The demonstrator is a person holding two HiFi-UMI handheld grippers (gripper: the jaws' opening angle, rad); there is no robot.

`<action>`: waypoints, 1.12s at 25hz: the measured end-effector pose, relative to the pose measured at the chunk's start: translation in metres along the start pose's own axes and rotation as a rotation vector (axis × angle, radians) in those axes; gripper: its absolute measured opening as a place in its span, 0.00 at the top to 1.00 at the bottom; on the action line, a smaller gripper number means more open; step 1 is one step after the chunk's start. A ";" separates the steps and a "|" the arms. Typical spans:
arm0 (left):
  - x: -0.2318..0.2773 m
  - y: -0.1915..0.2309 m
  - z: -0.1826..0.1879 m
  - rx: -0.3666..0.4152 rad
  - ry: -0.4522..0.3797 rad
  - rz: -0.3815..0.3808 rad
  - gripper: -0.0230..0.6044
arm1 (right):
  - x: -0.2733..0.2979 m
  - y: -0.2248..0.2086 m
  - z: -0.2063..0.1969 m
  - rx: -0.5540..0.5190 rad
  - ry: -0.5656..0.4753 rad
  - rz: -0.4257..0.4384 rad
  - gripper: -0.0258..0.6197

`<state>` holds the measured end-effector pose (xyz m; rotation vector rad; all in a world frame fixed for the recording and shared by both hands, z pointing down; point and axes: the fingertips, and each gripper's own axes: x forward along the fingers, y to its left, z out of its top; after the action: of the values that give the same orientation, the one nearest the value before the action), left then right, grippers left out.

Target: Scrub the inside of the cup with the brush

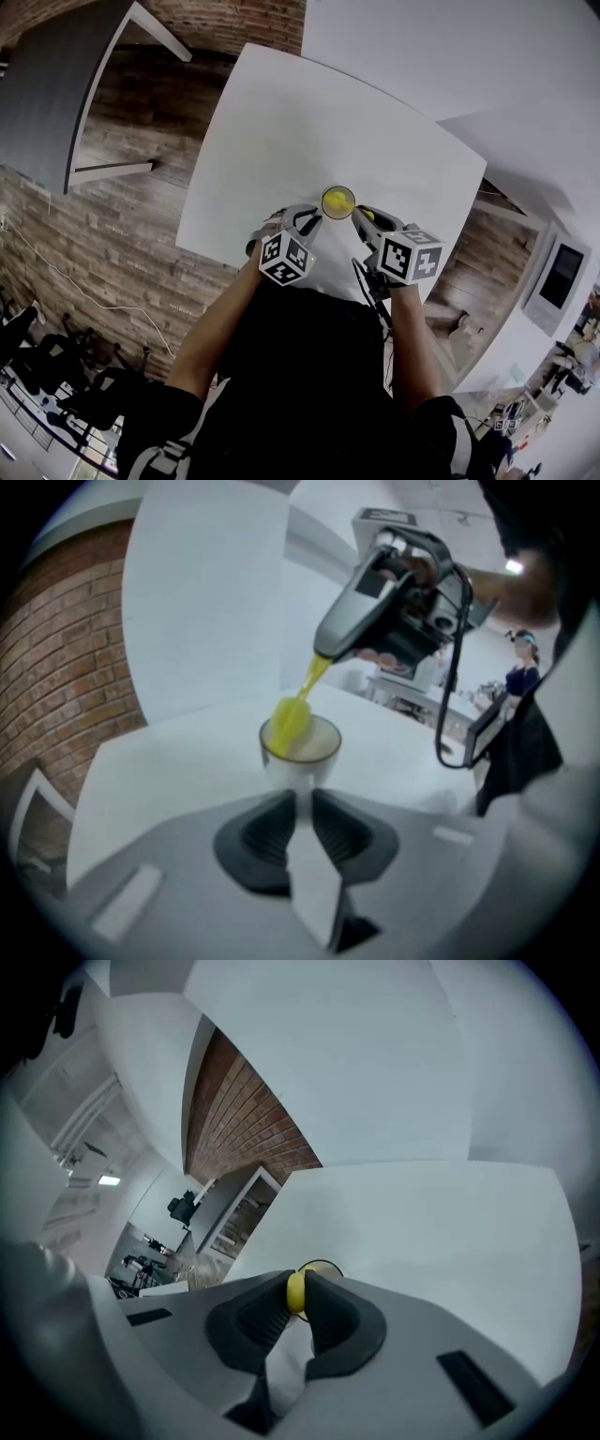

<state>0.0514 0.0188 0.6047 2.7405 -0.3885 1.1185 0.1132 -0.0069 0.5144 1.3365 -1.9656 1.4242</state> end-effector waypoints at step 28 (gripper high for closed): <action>0.004 0.000 0.004 0.010 0.000 0.007 0.87 | 0.060 -0.007 0.000 -0.423 0.015 -0.164 0.91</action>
<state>0.0568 0.0176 0.6046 2.7501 -0.3935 1.1253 0.0901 -0.0357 0.5617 1.2489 -1.9542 0.8774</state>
